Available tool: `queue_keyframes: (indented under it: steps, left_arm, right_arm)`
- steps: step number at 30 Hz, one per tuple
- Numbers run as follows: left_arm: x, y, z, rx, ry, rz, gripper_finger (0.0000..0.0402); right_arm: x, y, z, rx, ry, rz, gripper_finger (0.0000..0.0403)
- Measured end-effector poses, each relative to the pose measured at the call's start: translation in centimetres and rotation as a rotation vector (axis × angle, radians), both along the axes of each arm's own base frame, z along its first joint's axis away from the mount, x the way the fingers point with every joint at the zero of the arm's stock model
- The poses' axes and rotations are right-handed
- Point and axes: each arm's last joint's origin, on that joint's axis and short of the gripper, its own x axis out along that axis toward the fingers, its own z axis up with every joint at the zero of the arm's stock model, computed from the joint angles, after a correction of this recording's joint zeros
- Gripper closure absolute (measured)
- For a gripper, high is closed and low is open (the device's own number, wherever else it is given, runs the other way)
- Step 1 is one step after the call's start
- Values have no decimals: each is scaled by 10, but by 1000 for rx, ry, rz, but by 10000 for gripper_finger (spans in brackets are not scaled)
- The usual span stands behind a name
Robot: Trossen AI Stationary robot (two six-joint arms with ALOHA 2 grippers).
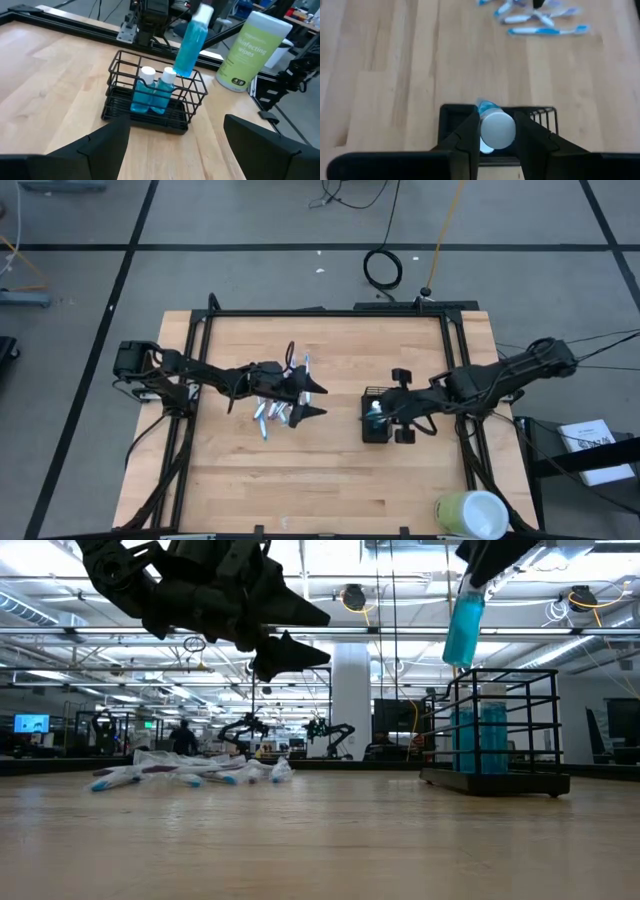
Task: Pick & Place toothbrushing station
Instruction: Put the blue mouthwash bottle into the black organizer
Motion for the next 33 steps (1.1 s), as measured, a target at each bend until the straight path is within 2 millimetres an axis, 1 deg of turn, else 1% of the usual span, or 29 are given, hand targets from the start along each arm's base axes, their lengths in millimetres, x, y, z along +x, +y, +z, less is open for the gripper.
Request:
queue_keyframes:
  steps: [3, 10, 18, 22, 28, 33]
  left_arm:
    - [0, 0, 0, 5, 0, 15, 77]
    - [0, 0, 0, 6, 0, 21, 87]
    - [0, 0, 0, 6, 0, 20, 78]
    - [0, 0, 0, 5, 0, 20, 81]
    - [0, 0, 0, 5, 5, 20, 89]
    - [0, 0, -1, 6, 12, 20, 82]
  right_arm:
    - [6, -2, -6, -11, 32, -7, 317]
    - [22, -6, -26, 28, 148, 29, 317]
    - [39, -10, -47, 32, 237, 34, 317]
    - [46, -12, -58, 53, 280, 50, 317]
    - [55, -11, -69, 40, 300, 64, 316]
    - [58, -11, -72, 40, 263, 75, 316]
